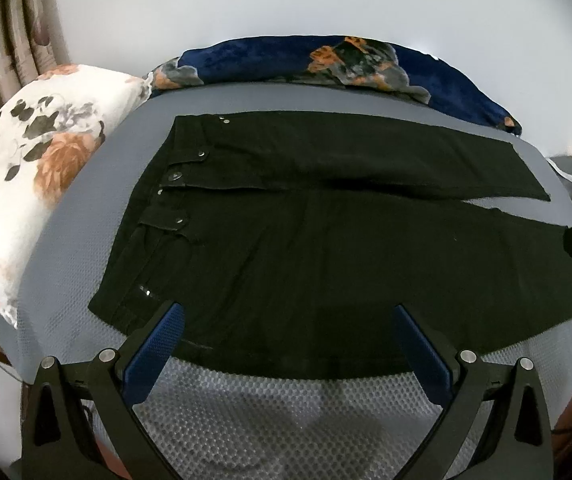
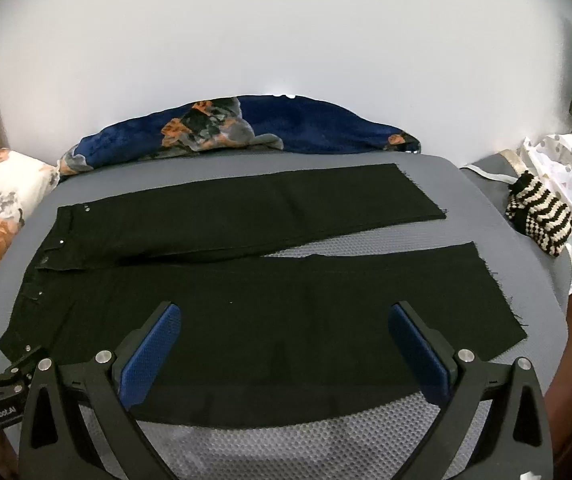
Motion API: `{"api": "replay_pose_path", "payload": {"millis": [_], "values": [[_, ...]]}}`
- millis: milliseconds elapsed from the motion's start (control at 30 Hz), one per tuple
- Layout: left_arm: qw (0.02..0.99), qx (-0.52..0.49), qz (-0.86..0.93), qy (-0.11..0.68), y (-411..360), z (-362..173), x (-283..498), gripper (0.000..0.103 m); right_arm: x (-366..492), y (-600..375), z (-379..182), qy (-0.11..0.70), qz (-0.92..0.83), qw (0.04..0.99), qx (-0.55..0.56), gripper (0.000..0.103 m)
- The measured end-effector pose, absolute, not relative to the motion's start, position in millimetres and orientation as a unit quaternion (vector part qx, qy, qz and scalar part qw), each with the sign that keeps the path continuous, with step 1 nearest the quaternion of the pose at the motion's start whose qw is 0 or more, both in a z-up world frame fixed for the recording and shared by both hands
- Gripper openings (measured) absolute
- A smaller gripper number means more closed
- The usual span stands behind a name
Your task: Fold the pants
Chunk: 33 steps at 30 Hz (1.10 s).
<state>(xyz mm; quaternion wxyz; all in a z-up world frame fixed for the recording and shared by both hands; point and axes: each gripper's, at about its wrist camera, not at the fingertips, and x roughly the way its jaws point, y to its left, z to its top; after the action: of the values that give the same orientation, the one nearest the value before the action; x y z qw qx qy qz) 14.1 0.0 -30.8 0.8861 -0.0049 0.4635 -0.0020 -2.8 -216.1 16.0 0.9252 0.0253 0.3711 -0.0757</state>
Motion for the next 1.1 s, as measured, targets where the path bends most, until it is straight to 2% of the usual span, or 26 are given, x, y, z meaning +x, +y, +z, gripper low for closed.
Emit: {"api": "replay_pose_path", "payload": {"millis": [233, 667, 867, 1100], "values": [[0.885, -0.021, 0.013, 0.465, 20, -31, 37, 0.102, 16, -212, 9, 0.387, -0.054, 0.920, 0.025, 0.103], [0.888, -0.072, 0.036, 0.452, 105, -23, 127, 0.101, 95, -228, 9, 0.395, -0.021, 0.911, 0.118, 0.103], [0.884, -0.123, 0.041, 0.449, 162, -29, 181, 0.082, 136, -209, 3, 0.399, 0.002, 0.912, 0.092, 0.103], [0.852, -0.211, -0.062, 0.475, 205, -61, 248, 0.052, 189, -194, -22, 0.446, 0.027, 0.885, 0.132, 0.103]]}}
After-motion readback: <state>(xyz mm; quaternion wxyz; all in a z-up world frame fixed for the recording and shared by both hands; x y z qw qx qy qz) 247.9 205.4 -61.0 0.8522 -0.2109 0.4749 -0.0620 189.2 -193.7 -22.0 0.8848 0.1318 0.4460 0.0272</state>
